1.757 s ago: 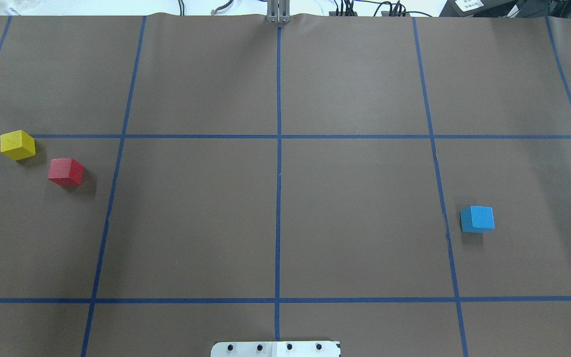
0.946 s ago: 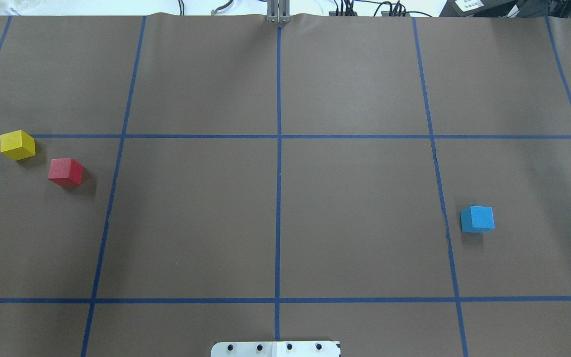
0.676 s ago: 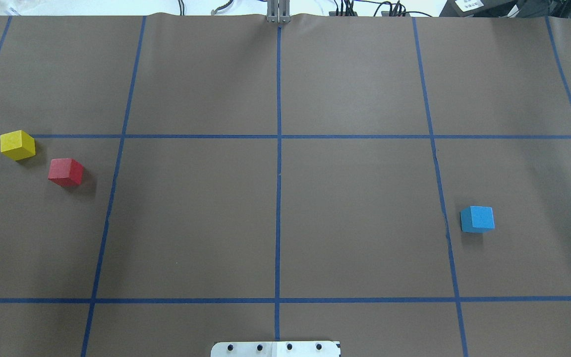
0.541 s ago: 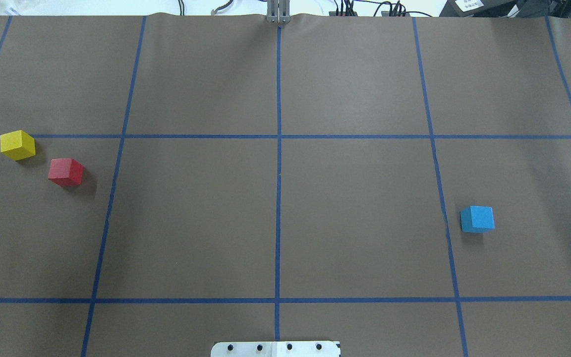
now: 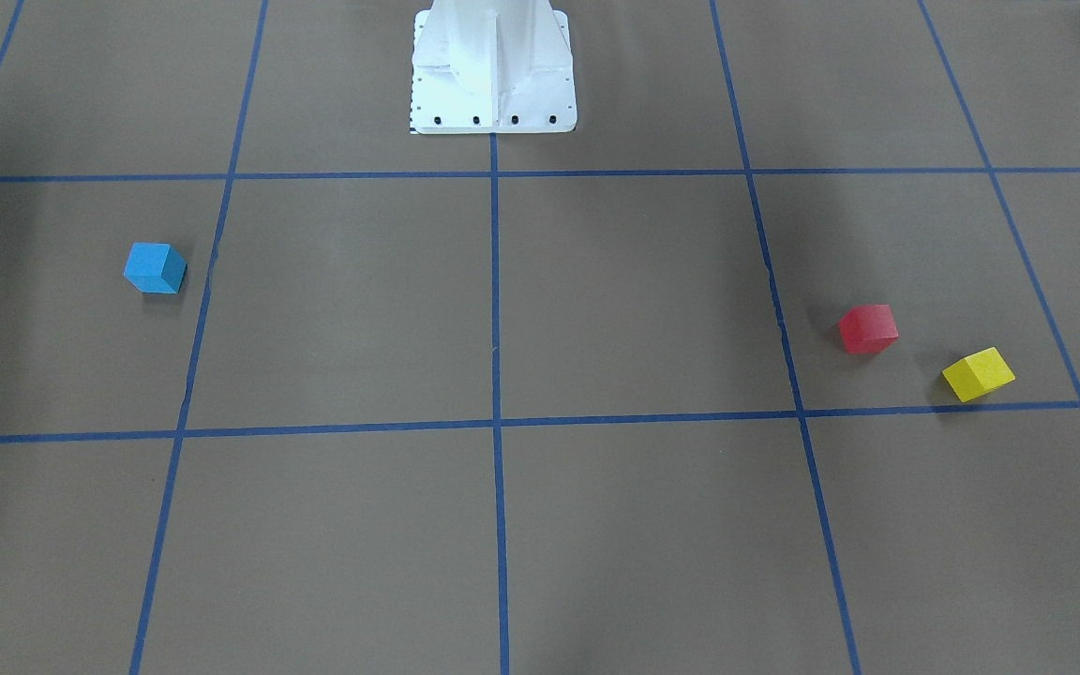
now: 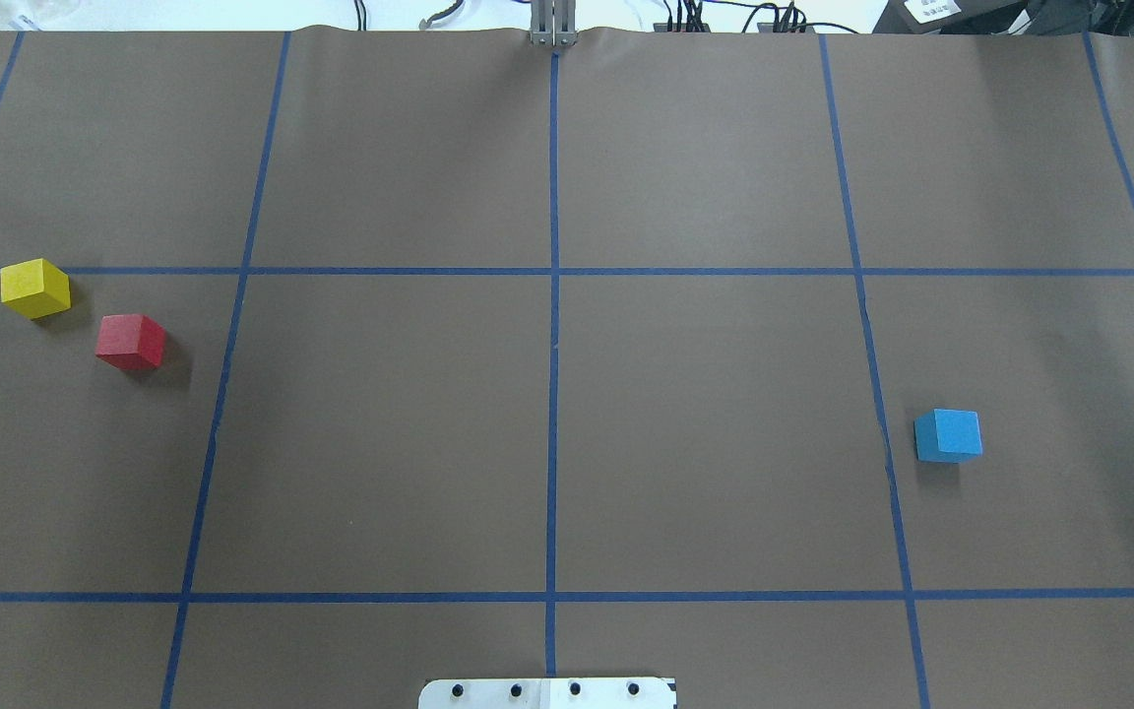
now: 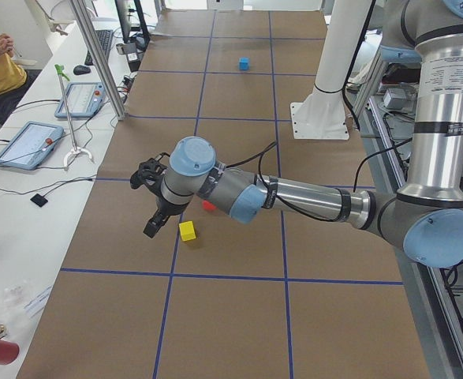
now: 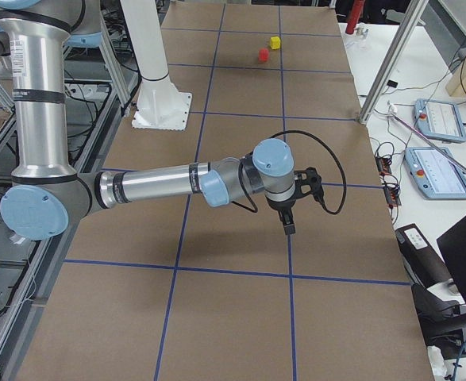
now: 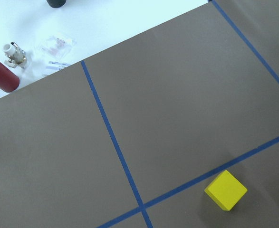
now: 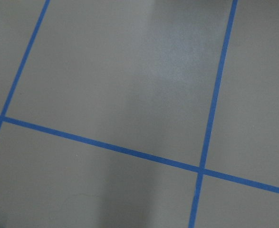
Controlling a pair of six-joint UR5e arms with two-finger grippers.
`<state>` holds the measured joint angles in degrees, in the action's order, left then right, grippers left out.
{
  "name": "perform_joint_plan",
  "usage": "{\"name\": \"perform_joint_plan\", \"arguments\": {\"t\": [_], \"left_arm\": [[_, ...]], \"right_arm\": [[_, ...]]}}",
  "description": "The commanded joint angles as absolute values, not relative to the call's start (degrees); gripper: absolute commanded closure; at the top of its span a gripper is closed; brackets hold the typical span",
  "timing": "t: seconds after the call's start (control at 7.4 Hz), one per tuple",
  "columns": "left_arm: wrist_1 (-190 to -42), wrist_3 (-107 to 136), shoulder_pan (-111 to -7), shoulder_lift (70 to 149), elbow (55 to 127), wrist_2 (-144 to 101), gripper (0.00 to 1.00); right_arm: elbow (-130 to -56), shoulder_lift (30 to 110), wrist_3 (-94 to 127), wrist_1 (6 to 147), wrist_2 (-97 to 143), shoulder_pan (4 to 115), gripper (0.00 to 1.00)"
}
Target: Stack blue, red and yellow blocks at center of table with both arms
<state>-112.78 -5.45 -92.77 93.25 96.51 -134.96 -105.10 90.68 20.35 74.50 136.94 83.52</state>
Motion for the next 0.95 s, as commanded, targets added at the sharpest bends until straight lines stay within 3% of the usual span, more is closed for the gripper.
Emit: {"name": "perform_joint_plan", "arguments": {"t": [0.0, 0.41, 0.81], "left_arm": [[-113.0, -5.5, -92.7, 93.9, 95.8, -135.0, 0.0], [-113.0, -5.5, -92.7, 93.6, 95.9, -135.1, 0.0], [-113.6, -5.6, -92.7, 93.1, 96.1, -135.2, 0.0]], "right_arm": [[-114.0, 90.8, 44.6, 73.4, 125.5, 68.5, 0.0], [-117.5, 91.3, 67.9, 73.2, 101.6, 44.4, 0.0], [-117.9, 100.6, 70.8, 61.7, 93.1, 35.0, 0.0]]}}
